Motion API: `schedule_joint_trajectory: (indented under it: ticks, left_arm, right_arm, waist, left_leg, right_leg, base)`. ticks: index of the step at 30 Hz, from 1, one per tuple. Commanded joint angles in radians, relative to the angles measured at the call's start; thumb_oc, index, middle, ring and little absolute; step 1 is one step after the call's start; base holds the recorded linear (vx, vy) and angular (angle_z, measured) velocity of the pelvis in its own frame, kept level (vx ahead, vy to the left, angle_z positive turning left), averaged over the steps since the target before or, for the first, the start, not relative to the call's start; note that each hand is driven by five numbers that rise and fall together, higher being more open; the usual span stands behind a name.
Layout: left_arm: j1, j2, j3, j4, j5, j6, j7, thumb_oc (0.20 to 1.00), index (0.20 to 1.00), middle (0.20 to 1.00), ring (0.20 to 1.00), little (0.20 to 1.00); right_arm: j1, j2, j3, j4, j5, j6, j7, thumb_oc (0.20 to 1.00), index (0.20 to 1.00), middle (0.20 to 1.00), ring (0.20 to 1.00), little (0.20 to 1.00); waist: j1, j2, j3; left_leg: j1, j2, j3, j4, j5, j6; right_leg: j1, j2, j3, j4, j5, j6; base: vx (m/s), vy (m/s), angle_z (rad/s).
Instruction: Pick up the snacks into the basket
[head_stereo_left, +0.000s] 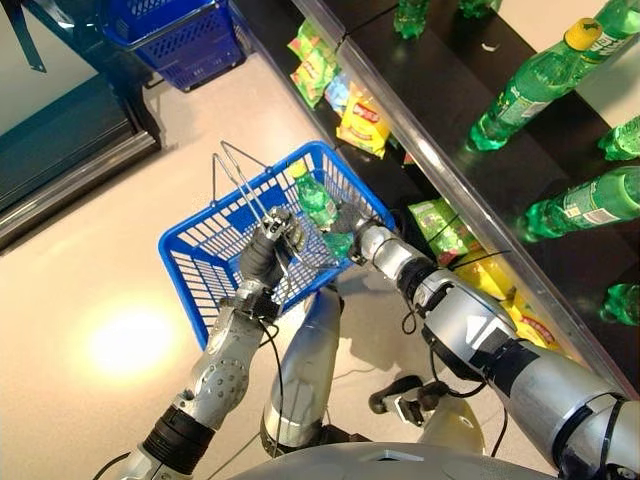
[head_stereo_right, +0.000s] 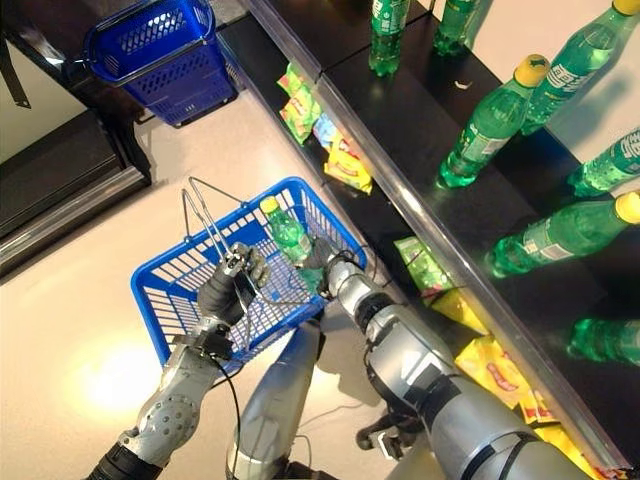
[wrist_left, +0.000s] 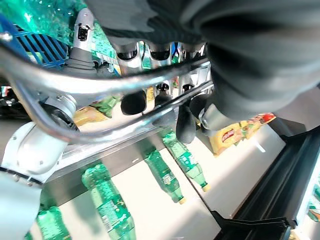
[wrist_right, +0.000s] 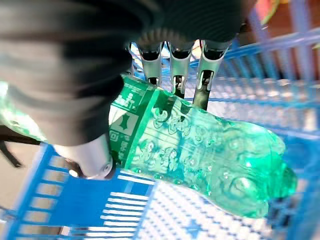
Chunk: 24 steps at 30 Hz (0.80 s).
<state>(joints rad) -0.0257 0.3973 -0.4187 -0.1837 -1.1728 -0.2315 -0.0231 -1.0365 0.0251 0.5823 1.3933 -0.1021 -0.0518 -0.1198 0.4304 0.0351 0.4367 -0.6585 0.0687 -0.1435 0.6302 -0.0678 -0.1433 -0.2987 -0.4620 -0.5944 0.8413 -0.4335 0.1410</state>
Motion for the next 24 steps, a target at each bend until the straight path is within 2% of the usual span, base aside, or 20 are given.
schedule_joint_trajectory:
  ticks: [1,5,6,7,8,9,24]
  left_arm:
    - [-0.085,-0.006,-0.015,-0.246,0.005,-0.055,-0.064,0.2,0.2,0.2,0.2,0.2]
    - [-0.088,-0.004,-0.014,-0.246,0.003,-0.047,-0.064,0.2,0.2,0.2,0.2,0.2]
    - [-0.088,-0.004,-0.013,-0.246,0.003,-0.047,-0.063,0.2,0.2,0.2,0.2,0.2]
    - [-0.089,-0.004,-0.011,-0.246,0.004,-0.048,-0.062,0.2,0.2,0.2,0.2,0.2]
    - [-0.089,-0.004,-0.011,-0.246,0.004,-0.048,-0.062,0.2,0.2,0.2,0.2,0.2]
    - [-0.09,-0.004,-0.01,-0.247,0.003,-0.051,-0.058,0.2,0.2,0.2,0.2,0.2]
    - [-0.081,0.003,0.003,-0.257,0.002,-0.065,-0.048,0.2,0.2,0.2,0.2,0.2]
  right_arm:
    - [-0.128,0.072,-0.054,0.007,-0.021,-0.03,-0.019,0.2,0.2,0.2,0.2,0.2]
    - [-0.122,0.066,-0.073,0.012,-0.017,-0.021,-0.02,0.2,0.2,0.2,0.2,0.2]
    - [-0.121,0.066,-0.076,0.011,-0.012,-0.021,-0.02,0.225,0.225,0.225,0.225,0.225]
    - [-0.122,0.064,-0.079,0.009,-0.007,-0.02,-0.02,0.617,0.617,0.617,0.617,0.617]
    - [-0.122,0.064,-0.079,0.009,-0.007,-0.02,-0.02,0.617,0.617,0.617,0.617,0.617]
    - [-0.126,0.064,-0.079,0.006,-0.009,-0.022,-0.023,1.0,1.0,1.0,1.0,1.0]
    - [-0.155,0.08,-0.089,0.006,0.009,-0.028,-0.045,1.0,1.0,1.0,1.0,1.0]
  waist:
    - [0.008,0.059,-0.038]
    - [0.0,0.053,-0.043]
    - [-0.001,0.051,-0.044]
    - [-0.003,0.05,-0.045]
    - [-0.003,0.05,-0.045]
    - [-0.008,0.046,-0.045]
    - [-0.03,0.03,-0.056]
  left_leg:
    - [-0.037,-0.009,0.068,0.076,-0.068,0.102]
    - [-0.035,-0.007,0.07,0.076,-0.069,0.103]
    - [-0.034,-0.007,0.07,0.076,-0.07,0.103]
    - [-0.034,-0.007,0.071,0.077,-0.071,0.103]
    - [-0.035,-0.007,0.071,0.077,-0.071,0.103]
    - [-0.034,-0.005,0.072,0.076,-0.071,0.103]
    - [-0.034,-0.002,0.081,0.079,-0.077,0.105]
  right_leg:
    - [-0.096,0.023,0.025,-0.005,0.151,-0.005]
    - [-0.099,0.022,0.029,-0.003,0.152,-0.004]
    - [-0.099,0.02,0.028,-0.002,0.154,-0.003]
    - [-0.1,0.019,0.028,-0.003,0.154,-0.003]
    - [-0.1,0.019,0.028,-0.003,0.154,-0.003]
    - [-0.101,0.019,0.029,-0.003,0.156,-0.002]
    - [-0.112,0.017,0.038,0.003,0.159,0.001]
  base:
    - [0.0,0.0,0.0]
    - [0.0,0.0,0.0]
    - [0.0,0.0,0.0]
    - [0.0,0.0,0.0]
    - [0.0,0.0,0.0]
    - [0.0,0.0,0.0]
    - [0.0,0.0,0.0]
